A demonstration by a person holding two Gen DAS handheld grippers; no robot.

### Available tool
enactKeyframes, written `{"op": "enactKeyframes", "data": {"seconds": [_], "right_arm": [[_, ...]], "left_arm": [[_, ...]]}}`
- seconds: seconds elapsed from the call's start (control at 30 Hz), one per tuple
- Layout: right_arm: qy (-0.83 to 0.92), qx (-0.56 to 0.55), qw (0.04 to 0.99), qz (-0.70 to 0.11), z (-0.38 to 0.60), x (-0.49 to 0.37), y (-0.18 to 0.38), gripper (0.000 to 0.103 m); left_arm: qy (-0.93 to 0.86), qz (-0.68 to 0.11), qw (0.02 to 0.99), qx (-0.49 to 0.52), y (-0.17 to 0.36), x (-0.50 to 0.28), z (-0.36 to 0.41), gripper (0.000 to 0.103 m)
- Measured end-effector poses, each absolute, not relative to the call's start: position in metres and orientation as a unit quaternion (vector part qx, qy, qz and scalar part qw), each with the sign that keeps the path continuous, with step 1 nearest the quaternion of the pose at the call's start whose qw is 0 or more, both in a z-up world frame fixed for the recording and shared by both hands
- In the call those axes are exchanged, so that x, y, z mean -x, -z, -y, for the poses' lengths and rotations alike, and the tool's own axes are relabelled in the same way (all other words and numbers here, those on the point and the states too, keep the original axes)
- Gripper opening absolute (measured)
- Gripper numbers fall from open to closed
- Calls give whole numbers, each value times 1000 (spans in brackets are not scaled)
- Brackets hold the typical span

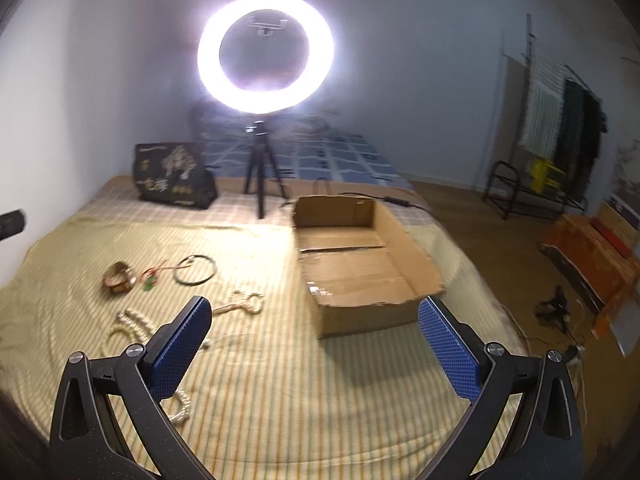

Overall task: Organize jewelry
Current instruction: 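Move the left tool to the red watch while the right tool approaches the twisted pearl necklace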

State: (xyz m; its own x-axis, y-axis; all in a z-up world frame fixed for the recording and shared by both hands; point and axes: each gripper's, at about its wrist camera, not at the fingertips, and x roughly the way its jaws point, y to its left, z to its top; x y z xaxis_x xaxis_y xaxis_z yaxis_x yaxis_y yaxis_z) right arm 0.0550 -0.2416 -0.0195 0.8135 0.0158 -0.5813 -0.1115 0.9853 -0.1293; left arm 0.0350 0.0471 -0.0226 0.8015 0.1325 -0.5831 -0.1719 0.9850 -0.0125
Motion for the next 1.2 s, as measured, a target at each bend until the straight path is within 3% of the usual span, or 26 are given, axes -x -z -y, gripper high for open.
{"op": "enactKeyframes", "data": {"seconds": [0.3, 0.53, 0.63, 0.83, 0.9, 1.2], "right_arm": [[-91, 148, 913, -369, 209, -70, 50, 103], [-124, 163, 887, -414, 195, -84, 73, 102], [-140, 142, 877, -437, 194, -92, 82, 100], [-199, 137, 842, -483, 177, -97, 101, 80], [-216, 134, 828, -500, 173, -95, 109, 65], [-253, 121, 790, -545, 159, -96, 132, 38]], "left_arm": [[-83, -347, 933, 54, 42, -58, -89, 99], [-76, -392, 914, 78, 59, -85, -106, 72], [-60, -419, 902, 87, 72, -99, -106, 66], [-50, -461, 881, 94, 96, -123, -103, 61], [-48, -476, 873, 101, 105, -129, -104, 61], [-50, -488, 863, 121, 124, -145, -111, 61]]}}
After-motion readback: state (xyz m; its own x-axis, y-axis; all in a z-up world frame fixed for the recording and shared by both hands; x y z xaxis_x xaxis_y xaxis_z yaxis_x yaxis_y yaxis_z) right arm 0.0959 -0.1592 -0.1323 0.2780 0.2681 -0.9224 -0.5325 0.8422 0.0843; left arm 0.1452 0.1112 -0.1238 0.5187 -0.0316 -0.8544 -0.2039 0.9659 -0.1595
